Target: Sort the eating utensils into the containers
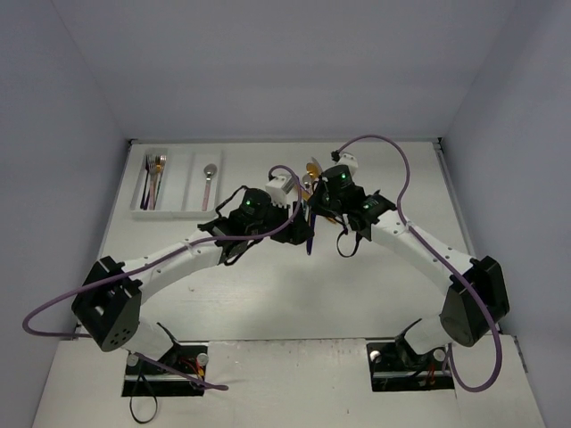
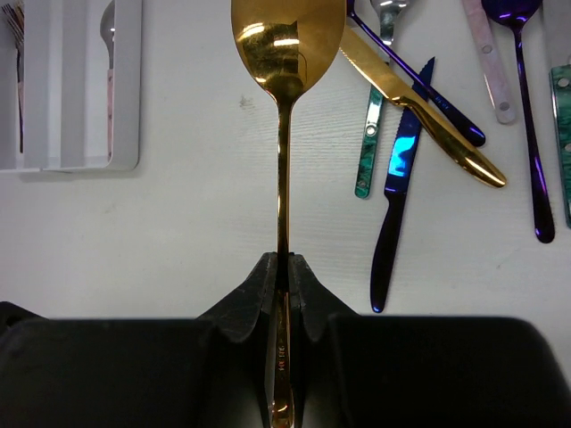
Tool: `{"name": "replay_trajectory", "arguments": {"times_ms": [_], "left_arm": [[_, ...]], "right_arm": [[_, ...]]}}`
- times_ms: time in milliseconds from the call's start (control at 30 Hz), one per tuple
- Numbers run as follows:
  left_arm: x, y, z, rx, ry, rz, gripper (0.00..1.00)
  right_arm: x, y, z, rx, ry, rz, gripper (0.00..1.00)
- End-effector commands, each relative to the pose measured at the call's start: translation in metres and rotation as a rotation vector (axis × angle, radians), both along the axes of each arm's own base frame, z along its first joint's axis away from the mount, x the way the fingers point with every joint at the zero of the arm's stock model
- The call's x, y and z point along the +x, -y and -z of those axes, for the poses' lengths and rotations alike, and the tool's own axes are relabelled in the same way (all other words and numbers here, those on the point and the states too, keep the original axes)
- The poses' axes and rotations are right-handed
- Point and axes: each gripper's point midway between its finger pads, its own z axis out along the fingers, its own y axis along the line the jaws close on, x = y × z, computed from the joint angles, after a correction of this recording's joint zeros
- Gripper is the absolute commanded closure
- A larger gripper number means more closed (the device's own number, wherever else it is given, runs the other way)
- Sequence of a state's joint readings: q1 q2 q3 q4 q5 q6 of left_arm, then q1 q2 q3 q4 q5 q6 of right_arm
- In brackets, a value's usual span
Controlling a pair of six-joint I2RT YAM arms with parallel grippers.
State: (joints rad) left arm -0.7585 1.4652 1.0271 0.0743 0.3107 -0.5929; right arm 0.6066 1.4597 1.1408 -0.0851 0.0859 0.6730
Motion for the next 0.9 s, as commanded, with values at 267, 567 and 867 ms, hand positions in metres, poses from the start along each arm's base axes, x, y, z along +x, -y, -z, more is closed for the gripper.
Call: {"name": "replay_trajectory", "arguments": {"times_ms": [267, 567, 867], "left_arm": [[0.02, 0.018, -0.05, -0.151, 0.104, -0.033, 0.75], [0.021, 0.014, -0.044, -0.144, 0.093, -0.054, 1.0], [0.033, -0.019, -0.025, -0.137, 0.034, -0.151, 1.0]], "right_arm": [[0.007, -0.02, -0.065, 0.176, 0.151, 0.052, 1.0], [0.006, -0.024, -0.058, 0.178, 0.141, 0.049, 1.0], [0.01, -0.012, -0.047, 0.108, 0.152, 0.066, 0.63]]}}
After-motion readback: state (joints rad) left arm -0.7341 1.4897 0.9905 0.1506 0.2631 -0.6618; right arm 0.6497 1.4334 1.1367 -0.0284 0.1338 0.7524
